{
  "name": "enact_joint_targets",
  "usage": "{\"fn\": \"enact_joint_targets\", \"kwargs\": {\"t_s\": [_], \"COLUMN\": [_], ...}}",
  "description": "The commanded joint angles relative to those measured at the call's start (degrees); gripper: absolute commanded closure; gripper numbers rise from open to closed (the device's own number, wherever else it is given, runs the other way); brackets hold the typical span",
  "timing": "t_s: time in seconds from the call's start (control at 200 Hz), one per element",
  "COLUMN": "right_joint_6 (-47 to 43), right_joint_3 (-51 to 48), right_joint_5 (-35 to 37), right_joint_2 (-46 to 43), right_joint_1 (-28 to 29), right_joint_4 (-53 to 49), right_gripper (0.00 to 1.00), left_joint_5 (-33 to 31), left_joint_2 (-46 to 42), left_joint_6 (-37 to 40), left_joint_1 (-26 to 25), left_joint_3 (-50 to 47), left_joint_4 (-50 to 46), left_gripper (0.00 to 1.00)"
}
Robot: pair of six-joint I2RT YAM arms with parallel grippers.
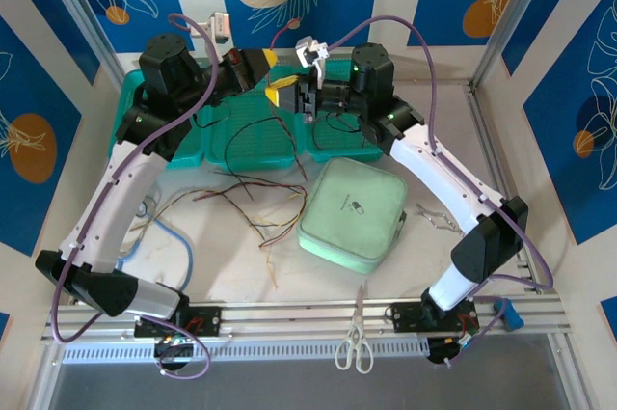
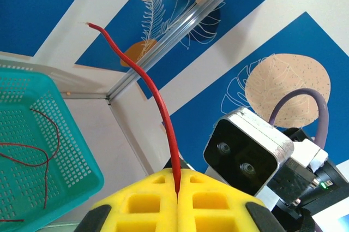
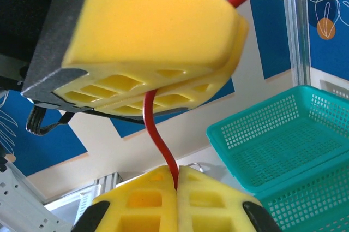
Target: Untangle the cables
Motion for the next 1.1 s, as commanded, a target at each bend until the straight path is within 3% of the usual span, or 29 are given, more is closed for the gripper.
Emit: {"fn": "enact_joint_targets", "kwargs": {"t_s": [0.0,0.085,0.265,0.41,0.63,0.865,0.945,1.095], "right_joint_6": [-0.5,-1.1,-1.4,-1.4,-1.0,-1.0,-1.2,-0.9], "right_joint_3": [0.1,-1.1,-3.6,-4.6,-6.2,-6.2,-6.2,-7.6], "right_joint_5": [2.6,4.1,4.7,4.8,1.9,-0.9,-1.9,-4.6], "right_joint_2": [-2.1,-3.4,-5.9,-7.5,-8.5,-8.6,-8.7,-9.4], "right_joint_1": [0.2,0.0,-1.7,-3.0,-5.7,-6.5,-6.5,-6.5], "right_joint_4": [1.6,1.7,1.5,1.3,2.4,1.8,1.5,3.8], "right_gripper": [1.0,1.0,1.0,1.0,1.0,1.0,1.0,1.0], "left_joint_5": [-0.2,-1.6,-5.0,-8.0,-14.3,-8.5,-9.4,-7.3], "left_joint_2": [-2.0,-2.2,-2.7,-4.1,-9.4,-20.5,-23.1,-24.1], "left_joint_6": [2.6,5.3,11.5,17.9,42.1,56.5,59.3,64.3], "left_joint_1": [-0.2,-0.2,0.4,1.1,1.1,1.1,1.1,1.1], "left_joint_3": [-0.3,0.3,3.0,3.1,-2.0,-23.7,-29.3,-33.2], "left_joint_4": [-1.9,-4.7,-11.0,-15.3,-21.4,-4.0,2.1,4.0], "left_gripper": [0.81,0.54,0.43,0.41,0.42,0.41,0.41,0.38]}}
